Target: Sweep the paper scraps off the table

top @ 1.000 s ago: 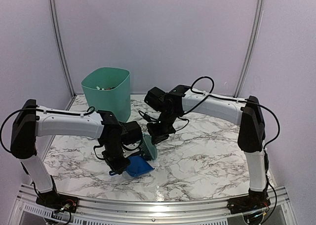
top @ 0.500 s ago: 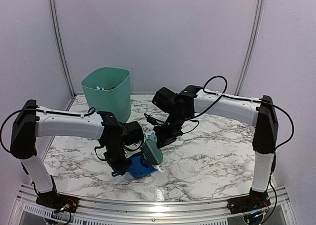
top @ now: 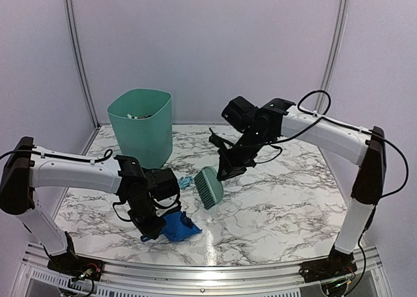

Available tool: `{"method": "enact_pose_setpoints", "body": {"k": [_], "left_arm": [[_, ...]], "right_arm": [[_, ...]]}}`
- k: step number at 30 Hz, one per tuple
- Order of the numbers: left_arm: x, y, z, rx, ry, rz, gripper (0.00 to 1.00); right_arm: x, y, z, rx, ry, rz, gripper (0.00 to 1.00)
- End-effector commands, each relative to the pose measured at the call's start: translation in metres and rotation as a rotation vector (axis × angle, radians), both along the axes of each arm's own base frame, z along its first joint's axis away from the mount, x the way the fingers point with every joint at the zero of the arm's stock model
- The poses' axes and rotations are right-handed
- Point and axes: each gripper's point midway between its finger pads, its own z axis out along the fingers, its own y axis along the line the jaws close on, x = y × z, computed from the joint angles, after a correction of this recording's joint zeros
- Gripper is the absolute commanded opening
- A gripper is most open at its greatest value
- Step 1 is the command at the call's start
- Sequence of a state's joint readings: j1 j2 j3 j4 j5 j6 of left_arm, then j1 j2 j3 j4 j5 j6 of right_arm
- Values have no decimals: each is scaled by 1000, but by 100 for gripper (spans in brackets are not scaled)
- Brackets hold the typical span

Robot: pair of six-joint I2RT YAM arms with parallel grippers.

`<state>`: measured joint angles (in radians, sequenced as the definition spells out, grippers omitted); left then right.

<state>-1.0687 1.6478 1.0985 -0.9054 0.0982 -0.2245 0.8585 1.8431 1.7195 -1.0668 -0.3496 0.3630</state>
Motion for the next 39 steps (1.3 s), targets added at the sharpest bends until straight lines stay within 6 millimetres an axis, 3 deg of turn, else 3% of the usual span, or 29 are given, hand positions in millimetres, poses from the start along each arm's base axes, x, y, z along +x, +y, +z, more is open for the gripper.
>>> {"method": "enact_pose_setpoints", "body": {"k": [1,4,8,12,16,27,39], "left_arm": [[-13,8,4,-9,26,10,0],[-17,8,4,-9,30,0,0],[-17,-2,6,-19,27,-19,0],[-18,-14,6,-20,28,-48,0],[-16,-23,3,-14,28,-62,0],[-5,-44,-2,-5,14,-66,0],[10,-63,-2,-40,-39,-94,0]], "right_arm": [[27,-50,30,-10,-58,-171,0],[25,-80,24,-67,-56,-207,0],[12,-121,-6,-248,-34,-229,0],[-2,-132,-28,-309,23,-230,0],[-11,-113,-32,-263,48,-203,0],[-27,-39,-57,-186,102,-50,0],[-48,-6,-39,-41,119,87,0]]}}
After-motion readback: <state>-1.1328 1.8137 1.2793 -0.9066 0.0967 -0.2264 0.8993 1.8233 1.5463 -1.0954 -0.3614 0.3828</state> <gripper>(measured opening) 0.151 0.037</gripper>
